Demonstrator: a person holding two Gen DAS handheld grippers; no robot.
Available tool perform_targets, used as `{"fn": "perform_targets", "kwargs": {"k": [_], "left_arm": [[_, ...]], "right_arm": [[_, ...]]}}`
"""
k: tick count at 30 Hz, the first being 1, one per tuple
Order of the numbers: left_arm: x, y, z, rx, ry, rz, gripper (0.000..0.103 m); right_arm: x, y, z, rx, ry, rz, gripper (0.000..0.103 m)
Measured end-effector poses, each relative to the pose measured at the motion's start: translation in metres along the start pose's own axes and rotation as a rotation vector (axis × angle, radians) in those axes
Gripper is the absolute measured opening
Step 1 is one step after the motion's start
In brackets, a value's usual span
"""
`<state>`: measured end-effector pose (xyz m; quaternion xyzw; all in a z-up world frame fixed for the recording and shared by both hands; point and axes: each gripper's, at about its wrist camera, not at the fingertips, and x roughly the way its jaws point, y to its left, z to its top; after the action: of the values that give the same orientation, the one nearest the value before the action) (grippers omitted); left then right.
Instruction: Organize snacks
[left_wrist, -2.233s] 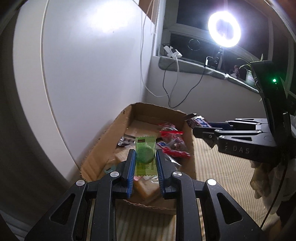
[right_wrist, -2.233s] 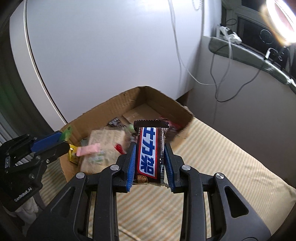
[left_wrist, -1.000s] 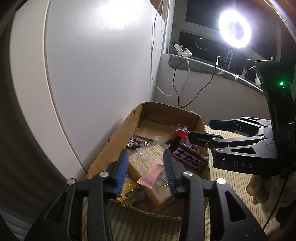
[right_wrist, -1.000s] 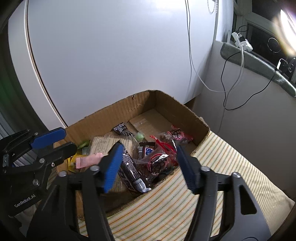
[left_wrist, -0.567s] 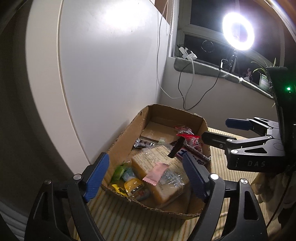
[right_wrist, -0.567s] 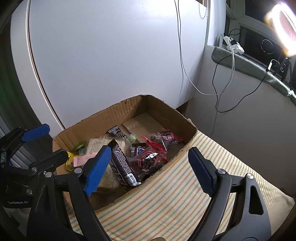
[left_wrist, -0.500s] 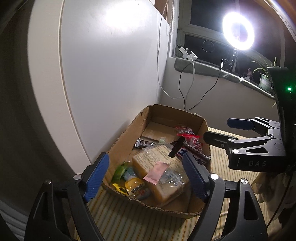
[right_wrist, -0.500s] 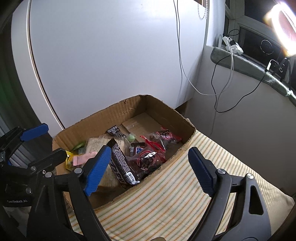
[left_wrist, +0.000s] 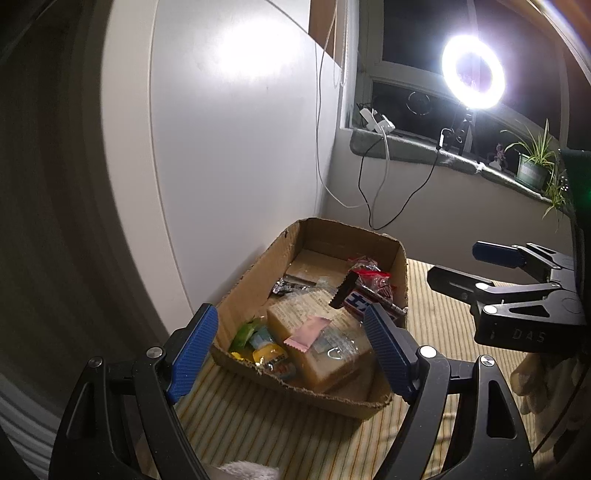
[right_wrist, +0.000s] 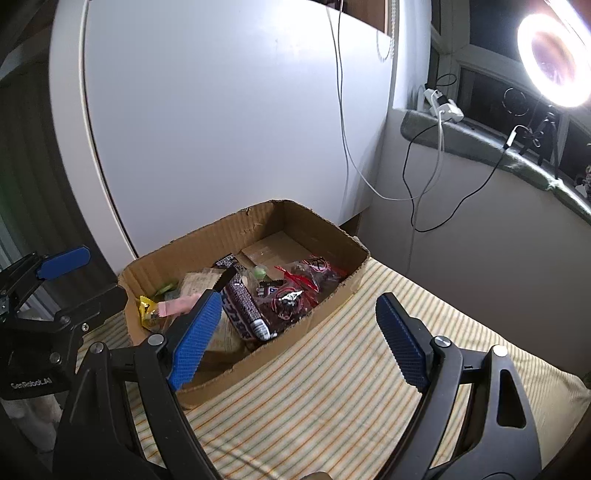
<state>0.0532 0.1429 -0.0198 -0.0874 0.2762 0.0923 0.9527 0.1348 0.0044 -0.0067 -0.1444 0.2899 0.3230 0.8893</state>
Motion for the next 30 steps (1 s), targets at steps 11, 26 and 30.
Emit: {"fn": "perform_targets", "kwargs": {"k": [11, 26, 30], "left_arm": [[-0.024, -0.006, -0.015, -0.02, -0.012, 0.0, 0.082], [-0.028, -0.011, -0.02, -0.006, -0.009, 0.014, 0.082], [-0.028, -0.014, -0.021, -0.003, -0.011, 0.015, 0.082]], "right_arm": [[-0.038, 0.015, -0.027, -0.03, -0.065, -0.085, 0.103], [-0.049, 0.02, -0.047, -0.033, -0.052, -0.089, 0.103], [-0.049, 0.02, -0.047, -0.032, -0.05, -0.09, 0.103]]}}
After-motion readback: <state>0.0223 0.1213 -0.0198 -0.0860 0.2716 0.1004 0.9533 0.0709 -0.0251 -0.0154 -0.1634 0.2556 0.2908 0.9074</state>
